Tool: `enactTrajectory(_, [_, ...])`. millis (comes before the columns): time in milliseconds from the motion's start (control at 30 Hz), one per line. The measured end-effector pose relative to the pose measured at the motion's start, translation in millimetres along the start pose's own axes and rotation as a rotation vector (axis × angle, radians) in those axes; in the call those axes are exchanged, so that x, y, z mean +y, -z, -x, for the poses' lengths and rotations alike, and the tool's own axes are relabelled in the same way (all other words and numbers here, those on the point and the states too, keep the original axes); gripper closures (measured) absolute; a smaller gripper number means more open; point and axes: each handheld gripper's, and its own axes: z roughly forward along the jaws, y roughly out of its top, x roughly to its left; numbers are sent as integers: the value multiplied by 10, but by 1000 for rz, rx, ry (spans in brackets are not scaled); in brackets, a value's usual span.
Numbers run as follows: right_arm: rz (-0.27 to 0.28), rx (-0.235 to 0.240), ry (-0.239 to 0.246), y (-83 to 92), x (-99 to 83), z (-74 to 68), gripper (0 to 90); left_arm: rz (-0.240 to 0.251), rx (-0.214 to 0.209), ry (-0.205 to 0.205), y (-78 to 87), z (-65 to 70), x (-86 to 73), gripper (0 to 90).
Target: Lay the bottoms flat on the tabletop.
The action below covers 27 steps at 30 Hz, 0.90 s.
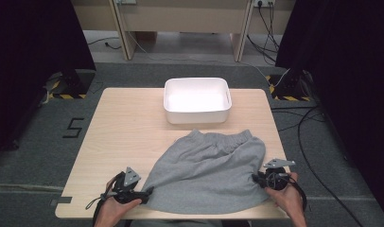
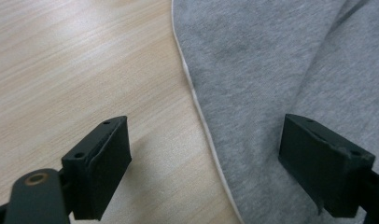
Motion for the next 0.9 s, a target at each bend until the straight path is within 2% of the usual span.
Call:
enactTrajectory(100, [59, -21, 40, 111, 88, 12, 859, -1, -2, 1, -2, 0, 2, 153])
enactTrajectory(133, [59, -21, 40, 111, 88, 12, 859, -1, -4, 3, -5, 1, 3, 153])
enactTrajectory(167, [98, -48, 76, 229, 218, -48, 860, -2, -5, 4, -8, 4, 6, 152])
enactTrajectory(200, [111, -63, 105, 275, 300, -109, 861, -1, -5, 2, -14, 12, 13, 152])
enactTrajectory(233, [111, -63, 105, 275, 300, -109, 861, -1, -5, 2, -14, 12, 13, 152])
enactTrajectory(267, [114, -74, 140, 305, 385, -185, 860, -2, -6, -1, -14, 14, 15, 152])
enactTrajectory(300, [114, -67, 206, 286, 543, -353, 860, -2, -6, 0, -15, 15, 15, 152])
enactTrajectory(333, [111, -52, 235, 233, 608, -433, 860, -1, -7, 3, -15, 15, 14, 152])
enactTrajectory(367, [111, -52, 235, 233, 608, -433, 860, 0, -7, 6, -15, 16, 11, 152])
enactTrajectory(400, [80, -22, 274, 67, 695, -562, 859, 2, -7, 11, -16, 18, 7, 152])
enactTrajectory(433, [80, -22, 274, 67, 695, -562, 859, 3, -9, 12, -15, 15, 4, 152])
enactTrajectory(500, [30, -3, 296, -132, 724, -645, 844, 7, -13, 18, -15, 9, -4, 152])
enactTrajectory(533, [16, 8, 295, -216, 718, -671, 821, 5, -14, 20, -12, 5, -7, 152])
enactTrajectory(567, [14, 49, 278, -266, 693, -683, 770, 9, -20, 28, -11, -1, -16, 152])
enactTrajectory(600, [14, 49, 278, -266, 693, -683, 770, 9, -20, 28, -11, -1, -16, 152])
enactTrajectory(667, [43, 84, 229, -148, 671, -633, 698, 8, -24, 33, -10, -10, -23, 152])
enactTrajectory(700, [98, 92, 172, 46, 628, -535, 680, 8, -24, 33, -11, -11, -23, 151])
enactTrajectory(733, [98, 92, 172, 46, 628, -535, 680, 9, -23, 32, -12, -9, -21, 151])
enactTrajectory(800, [132, 61, 141, 235, 566, -413, 675, 7, -21, 30, -11, -4, -17, 151])
enactTrajectory(833, [132, 35, 127, 306, 527, -352, 673, 9, -21, 29, -11, -5, -19, 151])
enactTrajectory(900, [96, -28, 95, 409, 367, -178, 670, 9, -20, 32, -8, -3, -23, 151])
